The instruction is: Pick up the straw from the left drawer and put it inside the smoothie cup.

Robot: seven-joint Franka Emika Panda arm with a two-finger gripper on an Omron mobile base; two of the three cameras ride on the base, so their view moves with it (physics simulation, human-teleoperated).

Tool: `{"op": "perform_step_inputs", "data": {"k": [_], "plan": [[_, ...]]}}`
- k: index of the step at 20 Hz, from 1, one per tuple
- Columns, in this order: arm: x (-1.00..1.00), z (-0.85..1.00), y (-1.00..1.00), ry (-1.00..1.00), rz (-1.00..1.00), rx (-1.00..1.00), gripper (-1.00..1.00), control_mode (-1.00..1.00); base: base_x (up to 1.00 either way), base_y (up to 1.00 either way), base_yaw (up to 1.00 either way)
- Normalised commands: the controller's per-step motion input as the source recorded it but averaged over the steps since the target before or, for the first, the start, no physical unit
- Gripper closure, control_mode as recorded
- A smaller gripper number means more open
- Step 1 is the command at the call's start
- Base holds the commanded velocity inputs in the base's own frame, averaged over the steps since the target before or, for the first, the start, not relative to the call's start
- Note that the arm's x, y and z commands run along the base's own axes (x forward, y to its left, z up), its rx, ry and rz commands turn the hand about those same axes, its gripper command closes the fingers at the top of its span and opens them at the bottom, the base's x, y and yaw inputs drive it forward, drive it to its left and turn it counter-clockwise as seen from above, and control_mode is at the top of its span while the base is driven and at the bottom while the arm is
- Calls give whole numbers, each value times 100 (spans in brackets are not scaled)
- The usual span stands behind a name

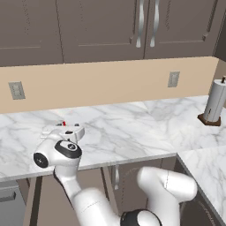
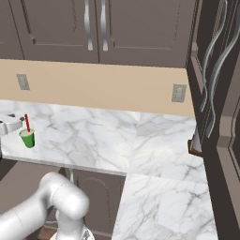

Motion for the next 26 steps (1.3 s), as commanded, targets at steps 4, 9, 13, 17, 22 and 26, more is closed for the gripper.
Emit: {"op": "perform_step_inputs", "data": {"k": [4, 9, 13, 17, 22, 26], "plan": [[-2, 41, -90, -1, -9, 10, -100, -100, 0, 0, 0], [0, 39, -100, 0, -13, 14, -100, -100, 0, 0, 0], [0, 27, -100, 0, -14, 16, -100, -100, 0, 0, 0], [0, 16, -94, 0, -15, 14, -100, -100, 0, 0, 0], [1, 1, -76, 1, -11, 10, -100, -100, 0, 0, 0], [7, 0, -56, 4, -1, 7, -100, -100, 0, 0, 0]]}}
